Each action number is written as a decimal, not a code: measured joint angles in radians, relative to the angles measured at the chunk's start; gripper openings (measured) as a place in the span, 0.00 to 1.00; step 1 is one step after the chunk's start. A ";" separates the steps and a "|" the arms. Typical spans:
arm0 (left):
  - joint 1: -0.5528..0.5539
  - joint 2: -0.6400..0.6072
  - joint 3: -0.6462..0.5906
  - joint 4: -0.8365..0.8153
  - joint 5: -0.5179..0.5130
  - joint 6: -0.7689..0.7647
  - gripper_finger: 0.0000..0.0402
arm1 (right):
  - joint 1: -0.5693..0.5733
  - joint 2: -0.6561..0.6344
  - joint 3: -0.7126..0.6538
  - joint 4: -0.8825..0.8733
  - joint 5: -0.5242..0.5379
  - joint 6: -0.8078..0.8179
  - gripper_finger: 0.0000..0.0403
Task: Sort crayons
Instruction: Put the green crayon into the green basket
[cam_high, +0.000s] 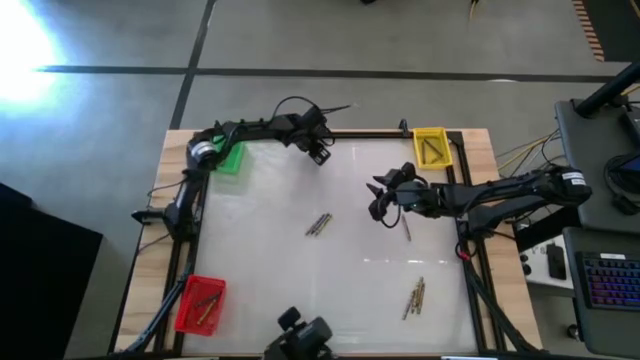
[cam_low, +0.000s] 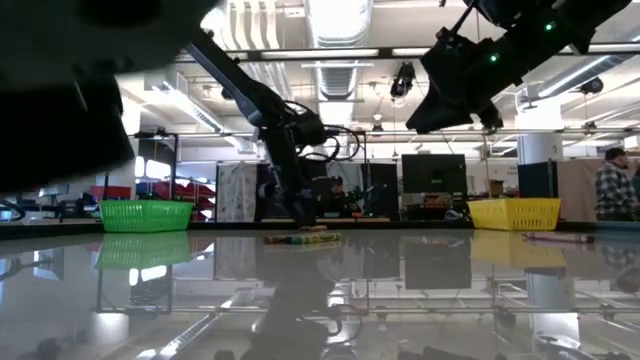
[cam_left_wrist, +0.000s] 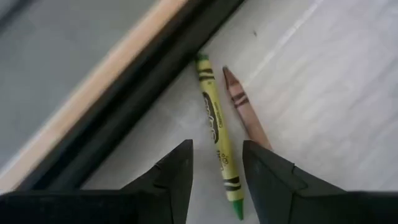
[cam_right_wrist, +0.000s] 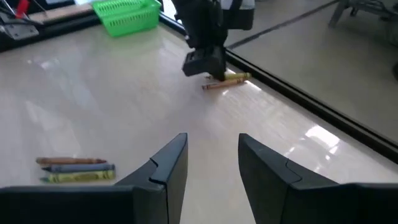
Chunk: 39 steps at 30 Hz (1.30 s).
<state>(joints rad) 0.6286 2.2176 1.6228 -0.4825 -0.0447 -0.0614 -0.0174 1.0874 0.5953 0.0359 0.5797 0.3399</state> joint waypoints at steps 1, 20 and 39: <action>0.001 0.016 0.020 -0.024 0.022 0.001 0.31 | 0.000 -0.001 0.000 -0.012 0.001 -0.001 0.32; 0.011 0.109 0.234 -0.325 0.086 0.054 0.02 | 0.018 -0.021 -0.008 -0.050 -0.011 0.017 0.29; -0.002 -0.399 -0.352 -0.175 0.034 -0.014 0.00 | 0.033 -0.021 -0.008 -0.049 -0.011 0.016 0.27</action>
<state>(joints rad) 0.6263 1.8187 1.2704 -0.6578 -0.0105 -0.0756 0.0154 1.0668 0.5873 -0.0132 0.5690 0.3557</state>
